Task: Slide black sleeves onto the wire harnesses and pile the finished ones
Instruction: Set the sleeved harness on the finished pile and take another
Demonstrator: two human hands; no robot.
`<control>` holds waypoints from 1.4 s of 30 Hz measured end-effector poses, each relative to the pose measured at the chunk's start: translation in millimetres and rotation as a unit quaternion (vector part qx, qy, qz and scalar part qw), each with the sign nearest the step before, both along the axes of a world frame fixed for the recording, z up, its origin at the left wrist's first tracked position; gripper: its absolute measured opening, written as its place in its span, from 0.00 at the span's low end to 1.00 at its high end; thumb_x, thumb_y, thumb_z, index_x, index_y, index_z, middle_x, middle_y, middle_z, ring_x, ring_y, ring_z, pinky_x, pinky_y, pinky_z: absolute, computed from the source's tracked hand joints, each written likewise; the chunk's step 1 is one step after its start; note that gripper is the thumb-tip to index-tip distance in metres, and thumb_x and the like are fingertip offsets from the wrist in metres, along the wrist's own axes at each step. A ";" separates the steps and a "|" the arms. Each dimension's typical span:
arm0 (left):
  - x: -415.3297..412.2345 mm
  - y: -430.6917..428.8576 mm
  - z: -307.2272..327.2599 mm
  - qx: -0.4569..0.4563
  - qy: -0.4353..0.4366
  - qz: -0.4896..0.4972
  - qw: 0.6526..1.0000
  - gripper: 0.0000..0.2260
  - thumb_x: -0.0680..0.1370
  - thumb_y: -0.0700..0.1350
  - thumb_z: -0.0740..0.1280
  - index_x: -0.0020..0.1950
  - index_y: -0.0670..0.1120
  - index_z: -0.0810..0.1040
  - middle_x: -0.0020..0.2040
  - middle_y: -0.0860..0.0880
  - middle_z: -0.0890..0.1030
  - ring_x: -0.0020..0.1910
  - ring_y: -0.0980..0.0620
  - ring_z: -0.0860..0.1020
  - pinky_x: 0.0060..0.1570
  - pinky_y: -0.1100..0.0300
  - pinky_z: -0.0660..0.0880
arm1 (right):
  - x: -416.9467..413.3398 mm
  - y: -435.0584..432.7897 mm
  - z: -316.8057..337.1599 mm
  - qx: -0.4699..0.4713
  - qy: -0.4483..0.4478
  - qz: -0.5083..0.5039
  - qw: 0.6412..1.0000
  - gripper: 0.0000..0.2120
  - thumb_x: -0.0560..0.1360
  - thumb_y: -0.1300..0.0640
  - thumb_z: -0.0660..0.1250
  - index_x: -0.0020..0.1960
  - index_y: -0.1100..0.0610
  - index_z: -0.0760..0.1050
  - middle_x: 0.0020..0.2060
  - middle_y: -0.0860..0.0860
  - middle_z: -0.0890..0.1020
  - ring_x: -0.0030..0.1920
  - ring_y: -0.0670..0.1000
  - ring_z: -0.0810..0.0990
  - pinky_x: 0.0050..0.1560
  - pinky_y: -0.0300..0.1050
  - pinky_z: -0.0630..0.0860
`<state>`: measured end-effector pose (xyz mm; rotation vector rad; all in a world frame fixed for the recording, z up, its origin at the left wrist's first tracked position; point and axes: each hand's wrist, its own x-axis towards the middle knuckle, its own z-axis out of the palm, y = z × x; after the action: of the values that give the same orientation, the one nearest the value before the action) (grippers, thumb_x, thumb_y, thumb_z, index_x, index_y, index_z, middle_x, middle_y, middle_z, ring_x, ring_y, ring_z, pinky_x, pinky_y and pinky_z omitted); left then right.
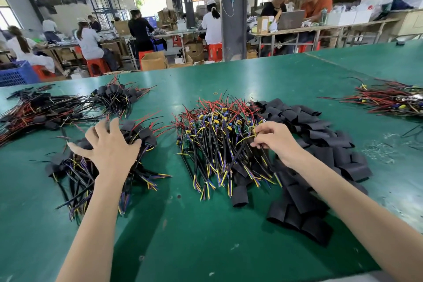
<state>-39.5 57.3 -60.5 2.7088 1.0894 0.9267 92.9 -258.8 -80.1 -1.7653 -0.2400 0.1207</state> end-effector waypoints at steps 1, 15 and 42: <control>0.7 -2.9 2.1 0.008 -0.012 -0.003 1.000 0.31 0.69 0.52 0.74 0.69 0.44 0.68 0.71 0.41 0.64 0.72 0.40 0.57 0.65 0.27 0.43 | 0.0 0.4 1.0 0.026 -0.012 -0.024 0.999 0.12 0.66 0.75 0.68 0.44 0.60 0.75 0.31 0.53 0.77 0.31 0.51 0.78 0.33 0.38 0.70; 18.6 -93.4 -0.6 0.047 -0.165 -0.260 0.950 0.12 0.74 0.44 0.65 0.56 0.44 0.78 0.53 0.44 0.78 0.54 0.42 0.74 0.54 0.49 0.65 | -16.9 9.4 6.2 0.111 -0.031 0.042 0.992 0.25 0.68 0.77 0.67 0.54 0.50 0.74 0.35 0.55 0.77 0.38 0.50 0.77 0.44 0.43 0.78; 18.9 -153.6 -37.9 0.005 -0.007 -0.522 0.853 0.12 0.79 0.55 0.61 0.56 0.53 0.79 0.56 0.59 0.77 0.58 0.57 0.70 0.61 0.60 0.57 | -13.2 -4.6 27.6 0.356 -0.059 0.074 0.930 0.20 0.75 0.78 0.53 0.59 0.61 0.73 0.46 0.53 0.75 0.36 0.50 0.77 0.42 0.42 0.78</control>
<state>-20.7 -96.3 -98.5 2.6348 -0.4508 0.6912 79.7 -263.4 -52.5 -1.0296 -0.4435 0.0267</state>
